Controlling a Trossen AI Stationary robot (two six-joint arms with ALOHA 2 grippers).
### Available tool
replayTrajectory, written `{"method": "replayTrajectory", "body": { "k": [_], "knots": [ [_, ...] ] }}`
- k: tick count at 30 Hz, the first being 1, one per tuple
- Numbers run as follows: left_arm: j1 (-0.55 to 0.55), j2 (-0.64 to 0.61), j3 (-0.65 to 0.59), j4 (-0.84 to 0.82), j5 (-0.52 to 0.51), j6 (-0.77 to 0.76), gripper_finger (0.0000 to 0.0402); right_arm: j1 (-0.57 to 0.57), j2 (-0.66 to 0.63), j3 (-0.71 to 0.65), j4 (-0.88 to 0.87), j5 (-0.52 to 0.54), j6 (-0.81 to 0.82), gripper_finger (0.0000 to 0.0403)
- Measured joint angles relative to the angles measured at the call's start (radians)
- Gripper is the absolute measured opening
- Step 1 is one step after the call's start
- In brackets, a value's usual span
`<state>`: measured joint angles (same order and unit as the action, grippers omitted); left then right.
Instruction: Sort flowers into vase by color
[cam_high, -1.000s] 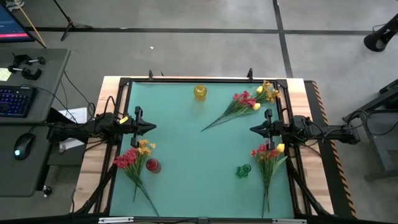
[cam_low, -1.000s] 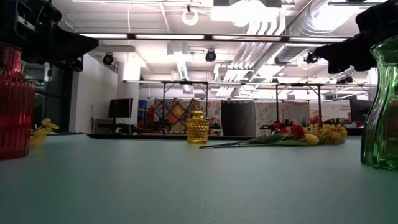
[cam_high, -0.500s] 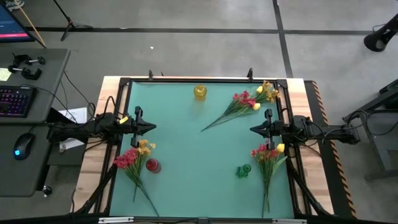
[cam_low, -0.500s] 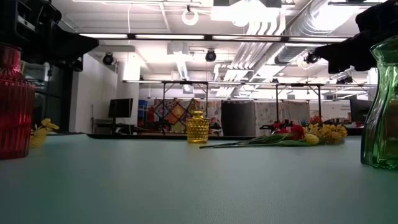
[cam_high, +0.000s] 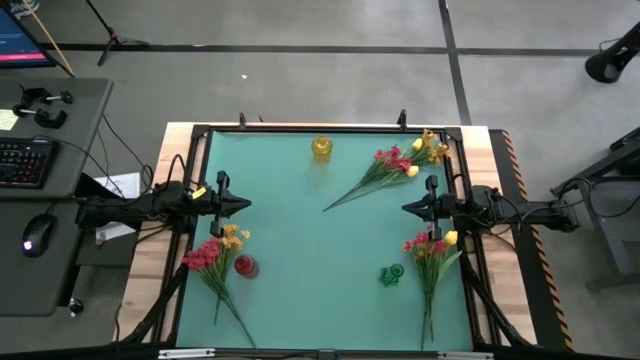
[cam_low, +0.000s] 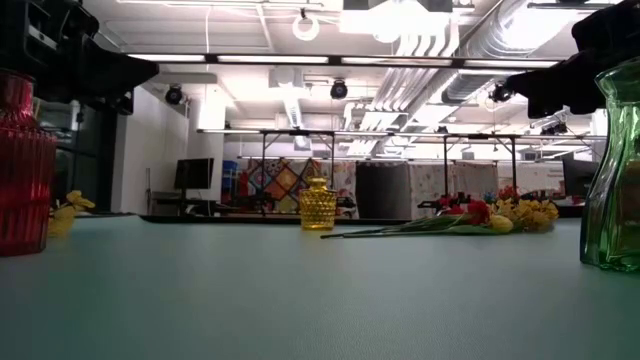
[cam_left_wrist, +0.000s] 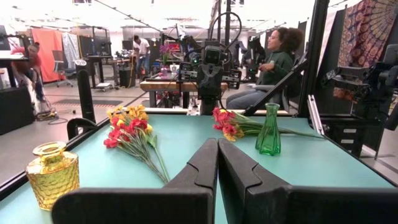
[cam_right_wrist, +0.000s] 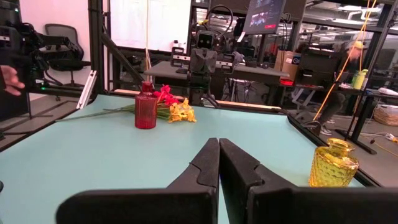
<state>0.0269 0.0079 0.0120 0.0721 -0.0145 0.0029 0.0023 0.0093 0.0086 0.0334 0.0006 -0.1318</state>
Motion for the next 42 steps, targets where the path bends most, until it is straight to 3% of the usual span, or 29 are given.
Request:
{"method": "replayTrajectory", "body": {
  "k": [42],
  "knots": [
    [0.0,0.0,0.0,0.0,0.0,0.0,0.0,0.0,0.0,0.0,0.0,0.0,0.0,0.0]
  ]
}}
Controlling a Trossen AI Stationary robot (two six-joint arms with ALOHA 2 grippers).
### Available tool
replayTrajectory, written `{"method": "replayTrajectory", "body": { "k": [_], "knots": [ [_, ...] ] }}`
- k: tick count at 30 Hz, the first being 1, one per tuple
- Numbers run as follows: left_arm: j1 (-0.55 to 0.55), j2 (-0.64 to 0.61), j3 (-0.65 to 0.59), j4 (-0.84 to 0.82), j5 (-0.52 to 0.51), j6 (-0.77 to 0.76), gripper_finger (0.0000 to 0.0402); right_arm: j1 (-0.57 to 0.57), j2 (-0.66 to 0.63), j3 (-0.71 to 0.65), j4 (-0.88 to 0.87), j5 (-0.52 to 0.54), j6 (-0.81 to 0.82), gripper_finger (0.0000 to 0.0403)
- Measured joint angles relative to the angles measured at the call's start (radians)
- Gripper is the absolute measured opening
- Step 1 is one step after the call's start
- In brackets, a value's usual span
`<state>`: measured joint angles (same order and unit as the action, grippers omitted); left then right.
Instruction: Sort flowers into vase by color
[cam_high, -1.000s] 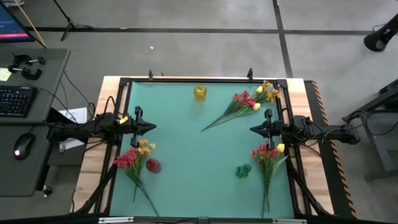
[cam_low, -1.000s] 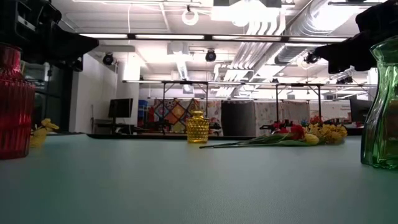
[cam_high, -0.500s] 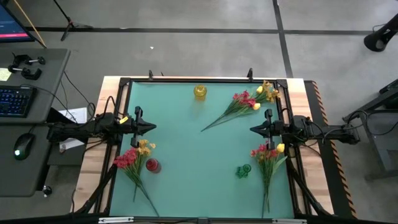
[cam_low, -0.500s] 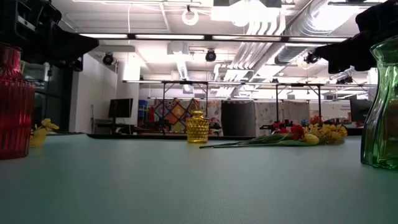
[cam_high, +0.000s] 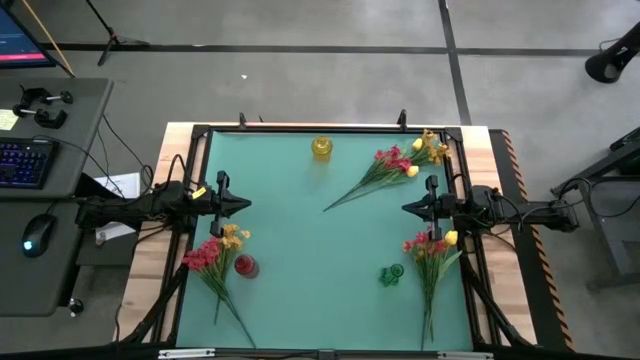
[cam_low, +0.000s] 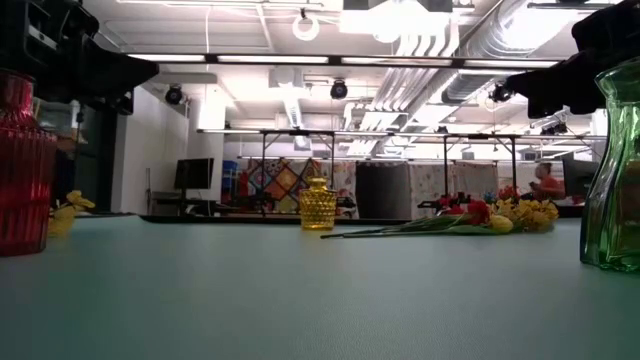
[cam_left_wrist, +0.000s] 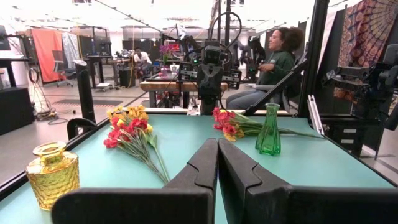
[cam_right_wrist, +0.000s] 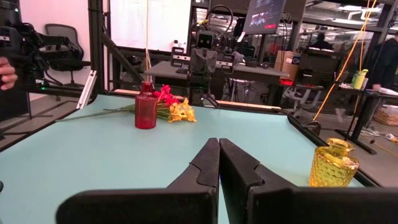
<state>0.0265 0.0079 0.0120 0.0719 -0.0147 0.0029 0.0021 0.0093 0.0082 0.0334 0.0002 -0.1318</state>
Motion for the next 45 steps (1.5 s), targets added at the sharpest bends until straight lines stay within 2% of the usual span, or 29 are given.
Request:
{"method": "replayTrajectory", "body": {
  "k": [39,45],
  "knots": [
    [0.0,0.0,0.0,0.0,0.0,-0.003,0.0,0.0,0.0,0.0,0.0,0.0,0.0,0.0],
    [0.0,0.0,0.0,0.001,0.0,-0.067,0.0,0.0,0.0,0.0,0.0,0.0,0.0,0.0]
  ]
}}
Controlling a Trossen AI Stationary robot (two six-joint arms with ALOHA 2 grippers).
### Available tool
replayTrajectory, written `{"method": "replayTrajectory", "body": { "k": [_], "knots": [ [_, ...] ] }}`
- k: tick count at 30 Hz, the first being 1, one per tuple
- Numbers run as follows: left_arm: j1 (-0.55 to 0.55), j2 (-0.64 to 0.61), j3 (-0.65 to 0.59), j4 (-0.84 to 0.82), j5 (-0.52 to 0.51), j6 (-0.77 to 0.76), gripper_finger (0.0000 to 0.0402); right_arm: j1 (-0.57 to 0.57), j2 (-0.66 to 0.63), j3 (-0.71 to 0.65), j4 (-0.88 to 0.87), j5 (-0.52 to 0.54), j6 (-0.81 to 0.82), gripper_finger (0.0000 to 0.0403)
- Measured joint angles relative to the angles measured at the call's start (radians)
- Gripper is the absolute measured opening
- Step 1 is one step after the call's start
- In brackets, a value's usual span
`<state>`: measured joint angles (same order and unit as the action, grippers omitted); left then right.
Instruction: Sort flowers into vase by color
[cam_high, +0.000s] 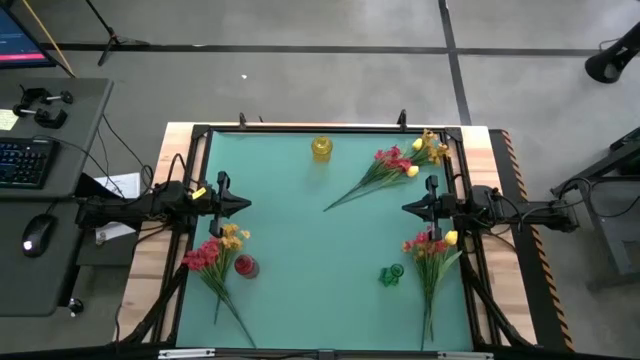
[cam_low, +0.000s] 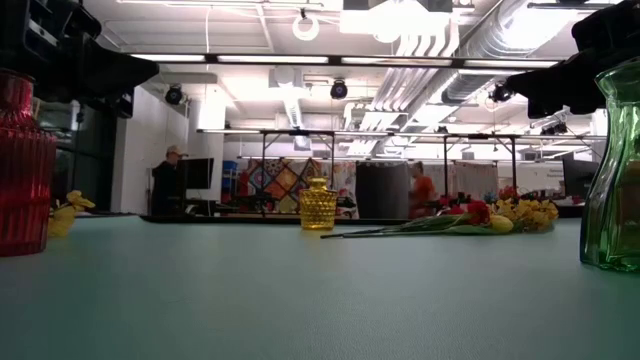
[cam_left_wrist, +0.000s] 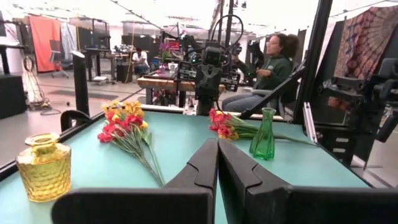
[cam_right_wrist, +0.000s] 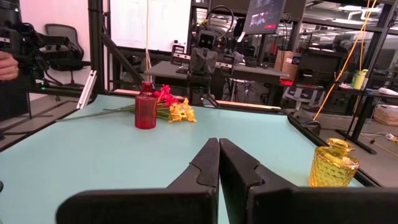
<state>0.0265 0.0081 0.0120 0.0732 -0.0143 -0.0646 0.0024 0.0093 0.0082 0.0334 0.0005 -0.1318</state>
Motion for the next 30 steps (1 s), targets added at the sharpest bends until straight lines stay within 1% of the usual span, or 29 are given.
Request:
{"method": "replayTrajectory", "body": {
  "k": [3,20,25,28,30],
  "knots": [
    [0.0,0.0,0.0,0.0,0.0,0.021,0.0,0.0,0.0,0.0,0.0,0.0,0.0,0.0],
    [0.0,0.0,0.0,0.003,0.0,0.018,0.0,0.0,0.0,0.0,0.0,0.0,0.0,0.0],
    [-0.001,0.0,0.001,0.106,-0.002,-0.043,0.0001,0.0,0.0,0.0,0.0,0.0,0.0,0.0],
    [-0.001,0.009,0.013,0.145,0.006,-0.018,0.0001,0.0,0.0,0.0,0.0,0.0,0.0,0.0],
    [-0.002,0.038,0.033,0.162,-0.017,0.003,0.0001,0.0,0.0,0.0,0.0,0.0,0.0,0.0]
  ]
}}
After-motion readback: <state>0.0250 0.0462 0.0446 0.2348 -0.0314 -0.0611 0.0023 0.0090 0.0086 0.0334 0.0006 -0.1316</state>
